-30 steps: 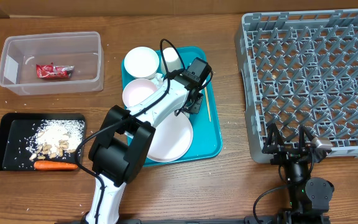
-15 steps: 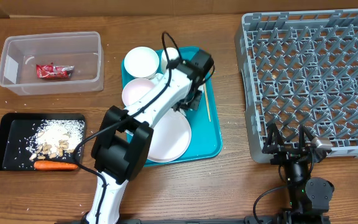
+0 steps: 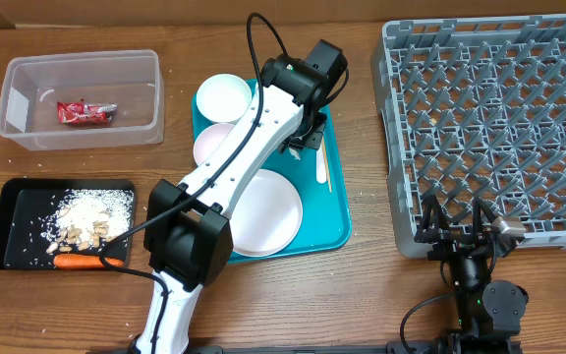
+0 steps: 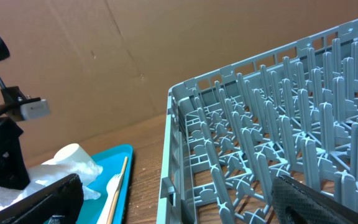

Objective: Sort waste into correct bins and load items into the dishwasher rack
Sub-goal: 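Carry the napkins left and drop them into the clear bin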

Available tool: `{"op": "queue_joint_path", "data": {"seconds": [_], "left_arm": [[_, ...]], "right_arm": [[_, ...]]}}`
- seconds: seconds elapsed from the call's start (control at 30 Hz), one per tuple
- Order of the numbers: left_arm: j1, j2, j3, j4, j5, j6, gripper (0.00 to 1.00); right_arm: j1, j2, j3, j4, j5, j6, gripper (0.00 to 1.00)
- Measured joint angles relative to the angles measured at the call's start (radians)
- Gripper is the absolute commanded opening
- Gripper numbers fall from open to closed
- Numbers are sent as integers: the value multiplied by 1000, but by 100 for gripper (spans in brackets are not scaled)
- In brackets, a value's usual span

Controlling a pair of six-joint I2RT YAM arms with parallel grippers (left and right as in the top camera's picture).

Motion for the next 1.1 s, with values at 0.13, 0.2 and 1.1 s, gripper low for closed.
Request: {"op": "queue_joint_path", "data": {"seconds": [0.13, 0.2, 1.1], "left_arm": [[1, 0, 48, -58, 0, -16, 4], [5, 0, 83, -81, 0, -23, 4], [595, 0, 428, 29, 11, -46, 4]], "right_arm": [[0, 0, 0, 0, 0, -1, 100], [0, 0, 0, 0, 0, 0, 100], [0, 0, 0, 0, 0, 0, 100]]}}
